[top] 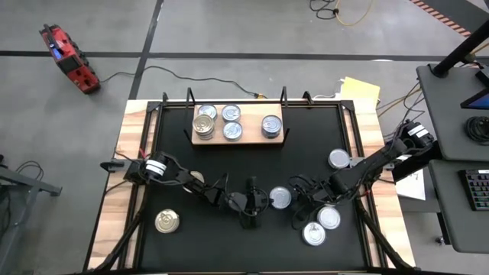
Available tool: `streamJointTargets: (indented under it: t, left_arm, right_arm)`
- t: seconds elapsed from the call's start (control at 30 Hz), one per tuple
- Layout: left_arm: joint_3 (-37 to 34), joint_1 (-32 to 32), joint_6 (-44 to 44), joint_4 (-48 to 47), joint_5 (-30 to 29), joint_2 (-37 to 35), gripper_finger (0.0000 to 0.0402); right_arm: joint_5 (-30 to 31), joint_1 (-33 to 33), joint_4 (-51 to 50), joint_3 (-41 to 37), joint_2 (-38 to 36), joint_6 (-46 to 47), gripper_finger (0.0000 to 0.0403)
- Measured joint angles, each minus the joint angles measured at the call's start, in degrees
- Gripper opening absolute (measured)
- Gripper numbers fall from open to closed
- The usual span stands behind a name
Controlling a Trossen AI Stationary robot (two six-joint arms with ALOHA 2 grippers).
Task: Stack canned seafood by type on shelf
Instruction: Put the green tuna can on the shelf
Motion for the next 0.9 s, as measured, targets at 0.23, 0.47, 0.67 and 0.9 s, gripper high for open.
streamJointTargets:
  t: [0.23, 0.47, 0.67, 0.9]
  left_arm:
    - [0.00, -0.24, -0.01, -0.38, 0.02, -0.02, 0.0000]
    - [-0.05, -0.75, 0.02, -1.56, 0.37, -0.04, 0.0000]
    - [-0.33, -0.74, -1.54, -4.30, 0.56, 0.31, 0.0000]
    - [-0.28, -0.74, -2.10, -4.49, 0.55, 0.31, 0.0000]
  right_arm:
    - [5.38, 0.00, 0.13, 0.00, 0.32, -1.48, 0.0013]
    - [7.46, 0.17, 0.15, 0.00, 0.61, -2.85, 0.0062]
    - [7.47, 0.16, 0.16, 0.00, 0.63, -1.17, 0.0140]
    - [7.39, 0.15, 1.21, 0.00, 0.63, -1.08, 0.0210]
